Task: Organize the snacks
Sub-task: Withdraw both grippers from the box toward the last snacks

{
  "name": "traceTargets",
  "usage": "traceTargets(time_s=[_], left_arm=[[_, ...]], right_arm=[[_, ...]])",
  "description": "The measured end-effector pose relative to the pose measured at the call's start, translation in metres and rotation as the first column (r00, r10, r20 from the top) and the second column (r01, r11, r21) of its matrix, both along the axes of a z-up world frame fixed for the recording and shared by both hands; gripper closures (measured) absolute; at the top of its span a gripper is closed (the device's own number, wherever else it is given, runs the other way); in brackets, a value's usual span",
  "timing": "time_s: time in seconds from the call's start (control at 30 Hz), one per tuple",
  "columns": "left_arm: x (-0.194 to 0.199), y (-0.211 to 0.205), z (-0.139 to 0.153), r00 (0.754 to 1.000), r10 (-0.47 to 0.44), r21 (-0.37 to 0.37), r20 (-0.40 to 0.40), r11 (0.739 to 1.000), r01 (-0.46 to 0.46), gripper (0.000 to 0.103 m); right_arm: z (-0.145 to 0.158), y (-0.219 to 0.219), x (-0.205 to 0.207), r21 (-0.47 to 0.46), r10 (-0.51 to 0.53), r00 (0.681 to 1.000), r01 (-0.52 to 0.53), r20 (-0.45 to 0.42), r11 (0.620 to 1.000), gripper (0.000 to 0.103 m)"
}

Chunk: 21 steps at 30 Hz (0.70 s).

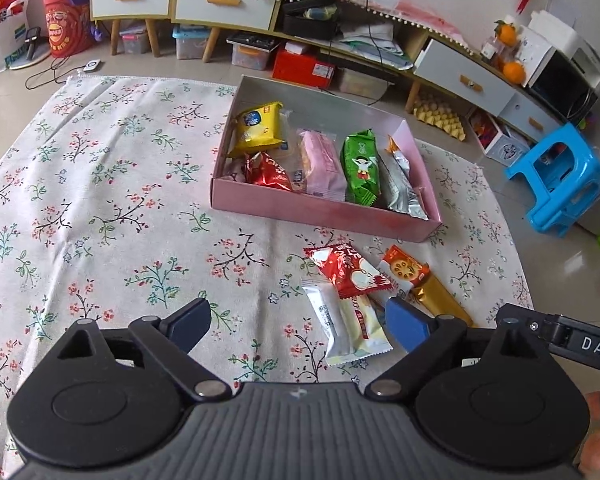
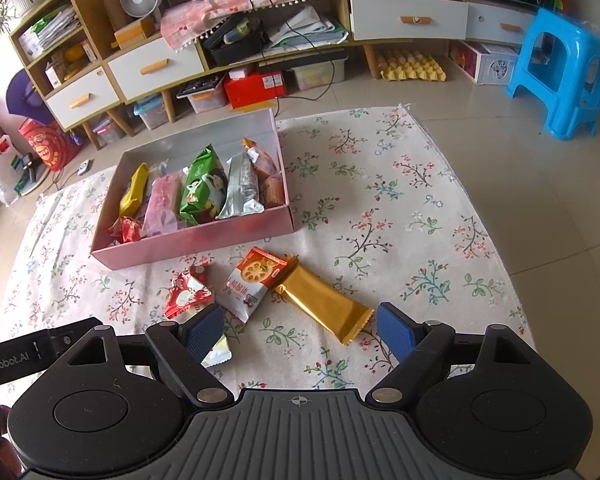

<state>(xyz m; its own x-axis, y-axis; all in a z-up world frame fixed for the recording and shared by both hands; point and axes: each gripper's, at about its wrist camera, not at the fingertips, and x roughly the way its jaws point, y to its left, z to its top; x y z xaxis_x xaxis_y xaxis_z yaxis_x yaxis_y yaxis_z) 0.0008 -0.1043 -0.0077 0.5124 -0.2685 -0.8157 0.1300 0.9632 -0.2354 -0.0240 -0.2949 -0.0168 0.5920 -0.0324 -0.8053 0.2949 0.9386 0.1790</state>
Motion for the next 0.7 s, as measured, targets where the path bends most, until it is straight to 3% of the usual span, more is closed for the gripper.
traceTargets(time_s=[0.7], left_arm=[[0.006, 0.011, 0.000, 1.000, 0.026, -0.036, -0.008, 0.999, -0.027, 0.014]], right_arm=[[0.001, 0.001, 0.002, -0.011, 0.012, 1.000, -0.012, 0.004, 1.000, 0.018]])
